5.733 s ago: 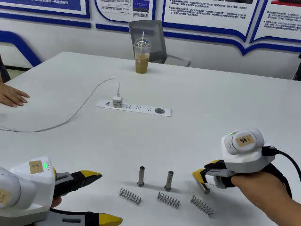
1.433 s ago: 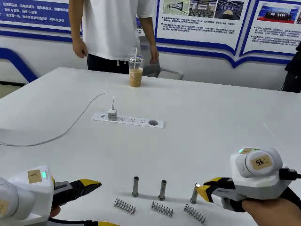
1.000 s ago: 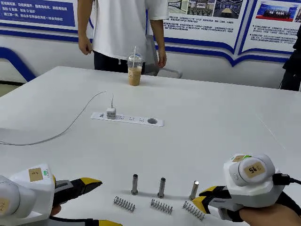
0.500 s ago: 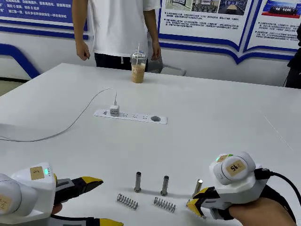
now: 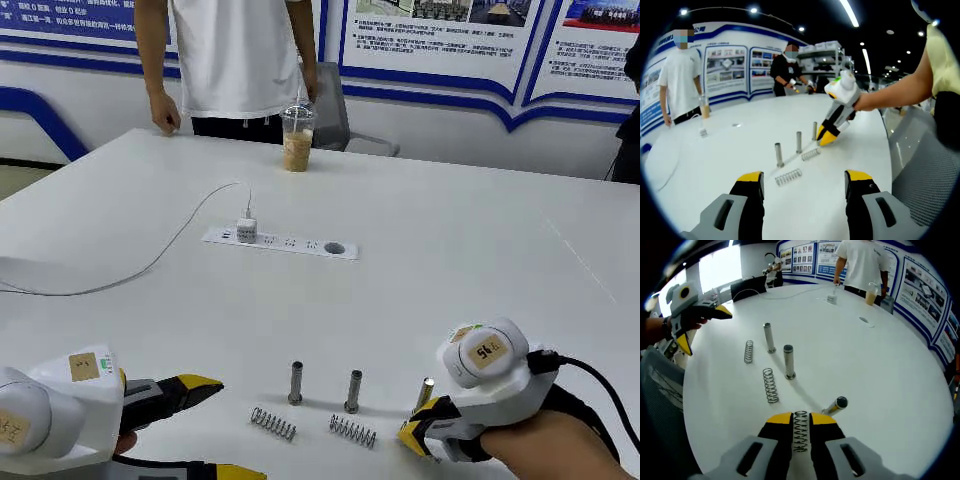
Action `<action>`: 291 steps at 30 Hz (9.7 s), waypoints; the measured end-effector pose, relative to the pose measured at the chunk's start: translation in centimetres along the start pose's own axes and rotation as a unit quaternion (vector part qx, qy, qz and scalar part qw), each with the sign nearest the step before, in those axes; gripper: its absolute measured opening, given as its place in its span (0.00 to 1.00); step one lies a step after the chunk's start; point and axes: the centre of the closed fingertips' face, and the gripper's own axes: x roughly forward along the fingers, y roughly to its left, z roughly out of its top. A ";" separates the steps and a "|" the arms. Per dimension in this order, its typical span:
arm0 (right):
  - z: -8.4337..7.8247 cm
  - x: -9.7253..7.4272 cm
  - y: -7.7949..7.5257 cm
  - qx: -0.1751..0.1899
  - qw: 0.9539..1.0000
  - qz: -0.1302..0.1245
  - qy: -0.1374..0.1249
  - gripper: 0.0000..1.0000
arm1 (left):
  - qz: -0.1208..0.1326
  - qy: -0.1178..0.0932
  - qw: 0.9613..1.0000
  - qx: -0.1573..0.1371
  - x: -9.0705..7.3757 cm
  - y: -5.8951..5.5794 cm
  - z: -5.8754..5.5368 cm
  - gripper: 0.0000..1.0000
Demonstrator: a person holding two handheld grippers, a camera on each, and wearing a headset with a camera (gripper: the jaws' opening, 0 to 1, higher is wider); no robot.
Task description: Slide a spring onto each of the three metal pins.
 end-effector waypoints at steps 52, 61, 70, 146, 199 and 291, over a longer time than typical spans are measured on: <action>1.1 -2.5 0.2 0.005 1.000 -0.004 -0.029 0.12 | -0.003 -0.001 1.000 0.005 0.0 -0.3 0.2 0.65; 1.1 -3.1 -0.1 0.011 0.999 -0.009 -0.037 0.12 | -0.004 -0.001 1.000 0.007 0.0 -0.4 0.2 0.65; 1.1 -3.6 -0.1 0.018 0.999 -0.011 -0.043 0.12 | -0.006 -0.001 1.000 0.009 0.1 -0.5 0.4 0.65; 6.9 -9.3 -2.0 0.045 0.981 -0.044 -0.185 0.12 | -0.001 -0.001 1.000 0.009 -0.1 -0.8 0.5 0.64; 5.1 -5.7 -3.9 0.071 0.979 -0.049 -0.184 0.12 | 0.001 0.011 1.000 -0.001 0.0 -0.7 -0.5 0.64; 2.2 -3.9 0.7 0.036 0.991 -0.017 -0.125 0.16 | -0.003 0.000 1.000 0.002 0.1 -0.9 -0.1 0.64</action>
